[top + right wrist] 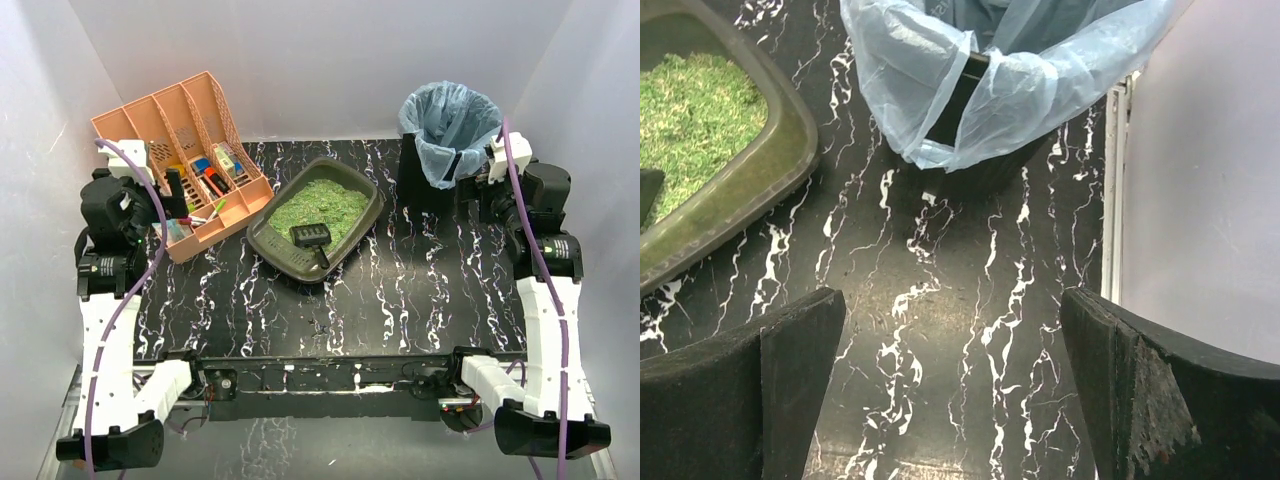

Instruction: Clean the litter box

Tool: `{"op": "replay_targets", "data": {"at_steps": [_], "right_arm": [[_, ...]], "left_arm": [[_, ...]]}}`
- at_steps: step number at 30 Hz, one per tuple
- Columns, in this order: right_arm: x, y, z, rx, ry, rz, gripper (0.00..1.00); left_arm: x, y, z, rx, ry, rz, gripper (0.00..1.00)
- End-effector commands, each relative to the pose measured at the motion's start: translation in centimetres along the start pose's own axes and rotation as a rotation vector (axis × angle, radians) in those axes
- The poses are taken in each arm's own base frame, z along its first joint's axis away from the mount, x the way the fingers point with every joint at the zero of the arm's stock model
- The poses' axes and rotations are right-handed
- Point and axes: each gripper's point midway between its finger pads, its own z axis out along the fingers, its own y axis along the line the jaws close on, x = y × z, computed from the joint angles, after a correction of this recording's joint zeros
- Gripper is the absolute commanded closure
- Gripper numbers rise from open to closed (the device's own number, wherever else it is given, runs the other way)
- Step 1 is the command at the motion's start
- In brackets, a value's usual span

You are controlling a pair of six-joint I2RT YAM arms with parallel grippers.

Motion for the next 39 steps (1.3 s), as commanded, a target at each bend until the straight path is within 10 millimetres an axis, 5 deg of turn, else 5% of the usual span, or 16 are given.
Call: {"op": "replay_targets", "data": {"at_steps": [1, 15, 31, 39], "right_arm": [[-1.5, 0.3, 0.8, -0.011, -0.057, -0.03, 0.01], [-1.8, 0.7, 2.6, -0.025, -0.052, -0.059, 0.02], [-10.0, 1.4, 7.4, -0.093, -0.208, -0.207, 0.02], [-10.4, 3.5, 11.8, -0.263, -0.109, -0.306, 0.01]], "left_arm": [[0.1, -0.7, 0.7, 0.029, -0.02, 0.028, 0.03], [1.0, -1.8, 2.3, 0.081, -0.01, 0.073, 0.03], [1.0, -4.0, 3.6, 0.205, -0.029, 0.099, 0.03], [1.2, -4.7, 4.0, 0.248, -0.03, 0.101, 0.03]]}}
